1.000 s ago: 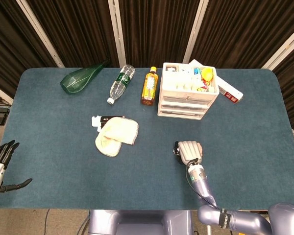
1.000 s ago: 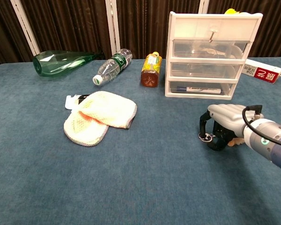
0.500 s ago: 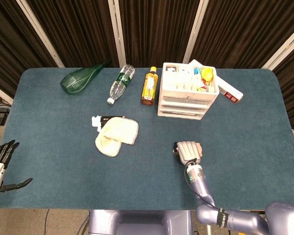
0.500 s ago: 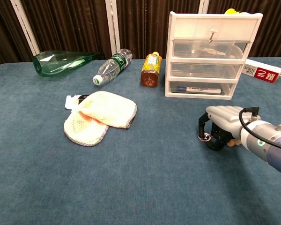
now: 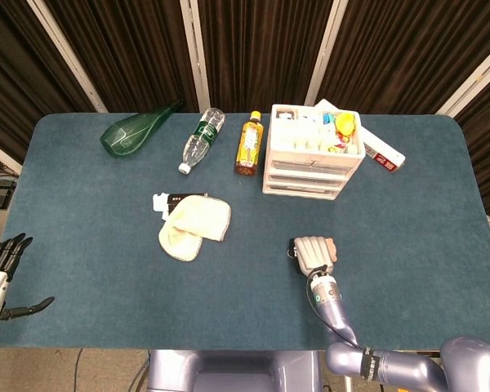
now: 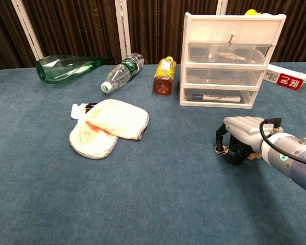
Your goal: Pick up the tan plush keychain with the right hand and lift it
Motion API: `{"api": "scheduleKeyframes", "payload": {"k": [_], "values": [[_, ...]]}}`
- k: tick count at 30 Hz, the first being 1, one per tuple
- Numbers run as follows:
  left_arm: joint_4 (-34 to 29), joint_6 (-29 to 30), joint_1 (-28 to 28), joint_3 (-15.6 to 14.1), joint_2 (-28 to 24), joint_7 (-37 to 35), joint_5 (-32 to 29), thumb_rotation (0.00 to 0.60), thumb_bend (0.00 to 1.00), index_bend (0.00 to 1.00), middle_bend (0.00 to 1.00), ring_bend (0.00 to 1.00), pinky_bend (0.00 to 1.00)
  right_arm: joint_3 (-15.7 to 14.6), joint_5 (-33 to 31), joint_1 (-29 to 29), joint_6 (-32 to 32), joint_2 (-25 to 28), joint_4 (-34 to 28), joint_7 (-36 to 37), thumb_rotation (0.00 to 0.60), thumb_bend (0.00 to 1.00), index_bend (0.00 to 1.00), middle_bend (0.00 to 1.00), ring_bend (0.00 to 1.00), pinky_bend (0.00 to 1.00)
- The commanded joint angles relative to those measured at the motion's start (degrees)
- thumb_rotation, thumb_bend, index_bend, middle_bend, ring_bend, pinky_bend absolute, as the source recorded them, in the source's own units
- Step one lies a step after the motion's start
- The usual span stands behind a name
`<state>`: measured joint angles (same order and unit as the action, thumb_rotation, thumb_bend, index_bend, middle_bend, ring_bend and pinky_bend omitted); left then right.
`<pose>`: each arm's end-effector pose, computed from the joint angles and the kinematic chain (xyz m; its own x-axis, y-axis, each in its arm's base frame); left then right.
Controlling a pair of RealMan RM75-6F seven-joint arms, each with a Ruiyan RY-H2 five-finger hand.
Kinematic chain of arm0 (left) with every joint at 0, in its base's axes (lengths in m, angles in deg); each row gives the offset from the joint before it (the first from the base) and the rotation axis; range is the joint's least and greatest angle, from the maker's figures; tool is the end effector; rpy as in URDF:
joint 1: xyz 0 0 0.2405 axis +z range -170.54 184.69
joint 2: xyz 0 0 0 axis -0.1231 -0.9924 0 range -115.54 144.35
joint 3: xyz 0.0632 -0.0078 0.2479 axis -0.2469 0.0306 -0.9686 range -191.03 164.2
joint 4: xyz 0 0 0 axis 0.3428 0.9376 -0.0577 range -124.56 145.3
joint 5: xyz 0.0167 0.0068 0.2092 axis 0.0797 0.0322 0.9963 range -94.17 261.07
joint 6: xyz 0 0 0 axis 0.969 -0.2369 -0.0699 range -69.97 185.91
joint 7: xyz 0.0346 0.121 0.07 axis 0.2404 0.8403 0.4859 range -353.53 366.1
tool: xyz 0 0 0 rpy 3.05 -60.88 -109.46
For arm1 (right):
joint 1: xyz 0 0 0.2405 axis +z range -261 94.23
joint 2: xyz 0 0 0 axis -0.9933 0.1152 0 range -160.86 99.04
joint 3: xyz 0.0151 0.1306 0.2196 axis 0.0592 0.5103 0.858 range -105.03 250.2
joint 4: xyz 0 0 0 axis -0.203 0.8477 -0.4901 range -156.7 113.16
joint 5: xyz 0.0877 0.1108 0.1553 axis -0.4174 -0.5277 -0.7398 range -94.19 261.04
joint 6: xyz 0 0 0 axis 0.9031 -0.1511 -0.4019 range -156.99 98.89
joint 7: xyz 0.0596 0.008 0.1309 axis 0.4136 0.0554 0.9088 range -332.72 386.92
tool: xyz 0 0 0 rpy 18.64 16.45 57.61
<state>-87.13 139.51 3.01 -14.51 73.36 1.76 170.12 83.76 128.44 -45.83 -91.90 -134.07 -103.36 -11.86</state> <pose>-0.3100 0.1602 0.1616 0.3229 0.1376 0.9364 0.9450 0.0065 -0.3269 -0.1703 -0.3065 -0.0781 0.4238 -0.3743 0.8248 -0.9029 -0.1028 0.4173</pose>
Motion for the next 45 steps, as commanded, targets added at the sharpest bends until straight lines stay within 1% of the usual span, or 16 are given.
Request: {"api": "scheduleKeyframes", "payload": {"k": [1, 22, 33, 45], "values": [[0.0, 0.0, 0.0, 0.0, 0.0, -0.1, 0.0, 0.473, 0.06, 0.00, 0.00, 0.00, 0.00, 0.0, 0.1, 0.0, -0.1, 0.0, 0.0, 0.1, 0.600, 0.42, 0.55, 1.00, 1.00, 1.00], [0.0, 0.1, 0.0, -0.1, 0.0, 0.1, 0.3, 0.473, 0.06, 0.00, 0.00, 0.00, 0.00, -0.2, 0.7, 0.0, -1.0, 0.6, -1.8, 0.2, 0.600, 0.42, 0.58, 1.00, 1.00, 1.00], [0.0, 0.2, 0.0, -0.1, 0.1, 0.0, 0.3, 0.474, 0.06, 0.00, 0.00, 0.00, 0.00, 0.8, 3.1, 0.2, -2.7, 2.0, -4.3, 1.4, 0.600, 0.43, 0.59, 1.00, 1.00, 1.00], [-0.1, 0.2, 0.0, 0.0, 0.1, 0.0, 0.2, 0.475, 0.06, 0.00, 0.00, 0.00, 0.00, 1.6, 4.5, 0.2, -4.0, 2.7, -5.2, 2.3, 0.600, 0.45, 0.61, 1.00, 1.00, 1.00]]}}
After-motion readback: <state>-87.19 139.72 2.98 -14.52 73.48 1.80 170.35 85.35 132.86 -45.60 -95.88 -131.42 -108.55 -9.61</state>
